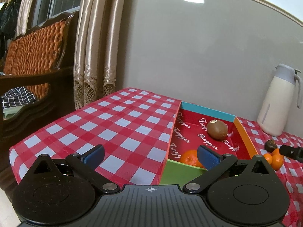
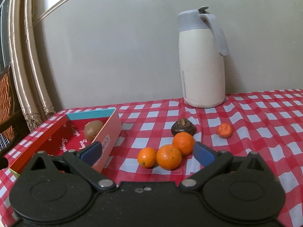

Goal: Organize fruits
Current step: 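Move the right gripper toward the small mandarin beside the pitcher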

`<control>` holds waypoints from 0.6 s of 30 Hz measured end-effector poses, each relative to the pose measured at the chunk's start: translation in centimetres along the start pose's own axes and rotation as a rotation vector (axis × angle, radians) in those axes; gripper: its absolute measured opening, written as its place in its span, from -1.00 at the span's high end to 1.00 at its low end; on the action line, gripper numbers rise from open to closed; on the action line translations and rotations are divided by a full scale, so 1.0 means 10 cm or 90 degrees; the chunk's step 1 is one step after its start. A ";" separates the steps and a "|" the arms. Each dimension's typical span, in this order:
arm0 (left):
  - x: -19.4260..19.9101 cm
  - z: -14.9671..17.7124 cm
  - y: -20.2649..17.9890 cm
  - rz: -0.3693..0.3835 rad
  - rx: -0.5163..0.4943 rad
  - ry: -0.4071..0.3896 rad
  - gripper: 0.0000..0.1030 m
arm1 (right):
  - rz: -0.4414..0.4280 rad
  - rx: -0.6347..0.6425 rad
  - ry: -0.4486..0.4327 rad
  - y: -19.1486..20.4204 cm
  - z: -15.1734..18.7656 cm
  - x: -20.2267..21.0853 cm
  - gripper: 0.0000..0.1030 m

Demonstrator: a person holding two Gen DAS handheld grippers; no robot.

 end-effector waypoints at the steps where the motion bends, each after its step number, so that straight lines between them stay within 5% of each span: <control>1: 0.00 0.00 0.01 0.000 0.001 0.001 -0.99 | -0.002 0.000 0.002 0.00 0.00 -0.01 -0.93; 6: -0.02 0.00 0.04 0.001 0.008 0.005 -0.99 | -0.006 -0.015 0.023 -0.05 0.01 -0.08 -0.72; 13: -0.04 0.00 0.10 0.004 0.027 0.012 -0.99 | -0.019 -0.025 0.042 -0.05 0.04 -0.14 0.01; 18: -0.05 0.01 0.10 0.007 0.029 0.014 -0.99 | -0.047 -0.006 0.051 0.07 0.07 -0.16 0.13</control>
Point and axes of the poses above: each gripper's, at about its wrist camera, not at the fingertips, and x roughly against the way its jaws point, y to its left, z to its underside, the point moved 7 cm from there along -x, roughly the way its jaws point, and after that the axes turned 1 degree about -y, right-handed, at the moved point
